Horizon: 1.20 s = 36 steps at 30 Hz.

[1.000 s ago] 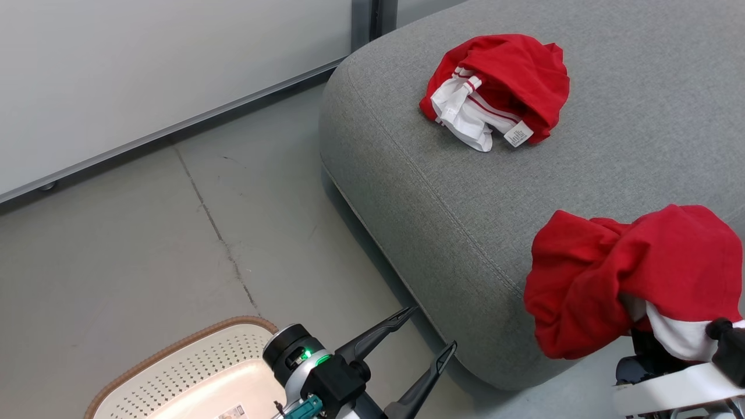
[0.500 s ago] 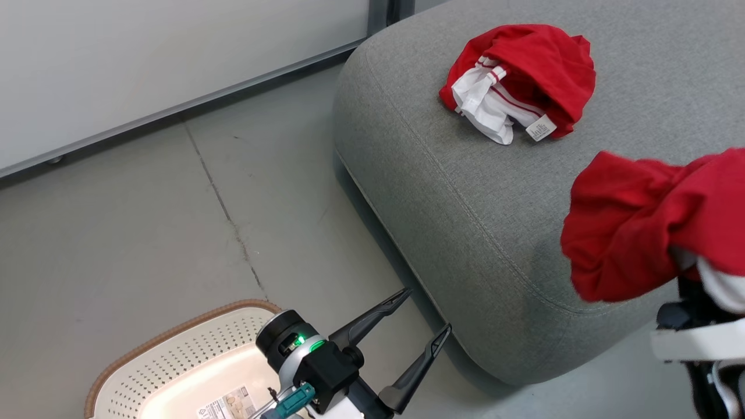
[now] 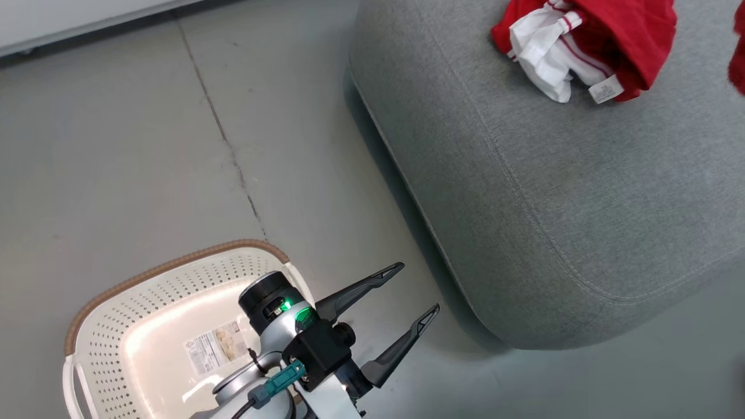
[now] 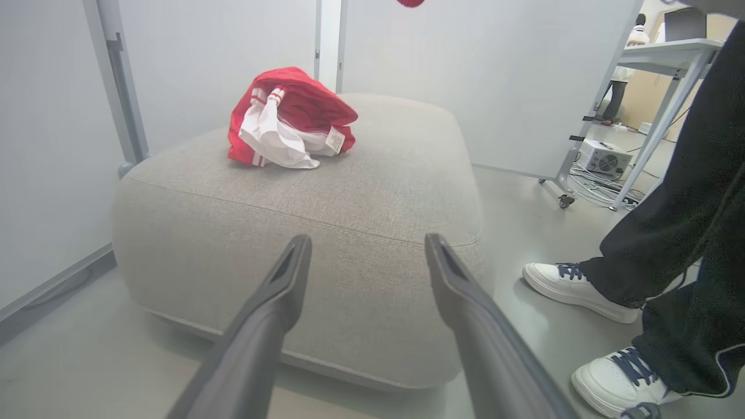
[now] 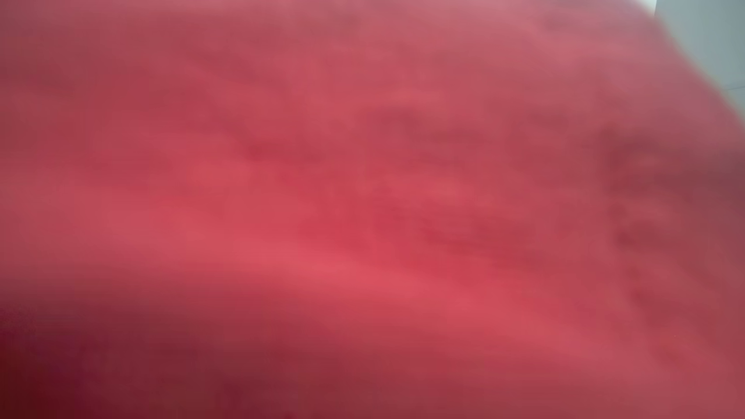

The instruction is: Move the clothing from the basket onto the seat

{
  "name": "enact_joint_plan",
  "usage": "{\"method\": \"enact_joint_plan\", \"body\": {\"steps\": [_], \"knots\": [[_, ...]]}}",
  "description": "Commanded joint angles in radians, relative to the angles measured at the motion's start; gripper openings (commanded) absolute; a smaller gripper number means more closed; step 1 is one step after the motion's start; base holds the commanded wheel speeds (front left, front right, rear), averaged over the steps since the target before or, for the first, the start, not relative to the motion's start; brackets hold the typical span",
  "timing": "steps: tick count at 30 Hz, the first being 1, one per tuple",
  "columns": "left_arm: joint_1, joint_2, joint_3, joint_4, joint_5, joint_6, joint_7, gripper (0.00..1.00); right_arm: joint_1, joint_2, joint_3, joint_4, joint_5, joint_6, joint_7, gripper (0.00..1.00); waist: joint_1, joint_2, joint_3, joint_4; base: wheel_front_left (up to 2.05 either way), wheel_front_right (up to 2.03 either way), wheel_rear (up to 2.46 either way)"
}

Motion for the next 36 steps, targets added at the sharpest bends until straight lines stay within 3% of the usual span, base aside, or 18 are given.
{"method": "enact_joint_plan", "body": {"steps": [1,8,14,15,20,30,36], "knots": [[-0.031,0.014,-0.007,-0.005,-0.004,-0.002,0.0,1.0,-0.045,-0.026,-0.013,0.025,0.013,0.0,-0.003,0.0,0.0,0.0,0.063,0.031,0.0,0.0,0.0],[-0.098,0.043,-0.048,-0.031,0.0,-0.002,0.0,1.0,-0.206,-0.108,-0.041,0.186,0.046,0.0,-0.003,0.0,0.0,0.0,0.164,0.078,0.0,0.0,0.0],[-0.134,0.069,-0.052,-0.046,0.01,-0.002,0.0,1.0,-0.297,-0.14,-0.013,0.376,0.077,0.0,-0.003,0.0,0.0,0.0,0.237,0.12,0.0,0.0,0.0],[-0.134,0.069,-0.052,-0.046,0.01,-0.002,0.0,1.0,-0.297,-0.14,-0.013,0.376,0.077,0.0,-0.003,0.0,0.0,0.0,0.237,0.12,0.0,0.0,0.0],[-0.134,0.092,-0.034,-0.063,0.016,-0.002,0.0,1.0,-0.364,-0.157,-0.002,0.601,0.109,0.0,-0.003,0.0,0.0,0.0,0.288,0.155,0.0,0.0,0.0],[-0.11,0.122,0.023,-0.08,0.037,-0.002,0.0,1.0,-0.449,-0.18,0.044,0.931,0.046,0.0,-0.003,0.0,0.0,0.0,0.337,0.214,0.0,0.0,0.0],[-0.094,0.117,0.051,-0.094,0.045,-0.002,0.0,1.0,-0.496,-0.17,0.073,1.026,0.034,0.0,-0.003,0.0,0.0,0.0,0.352,0.232,0.0,0.0,0.0]]}}
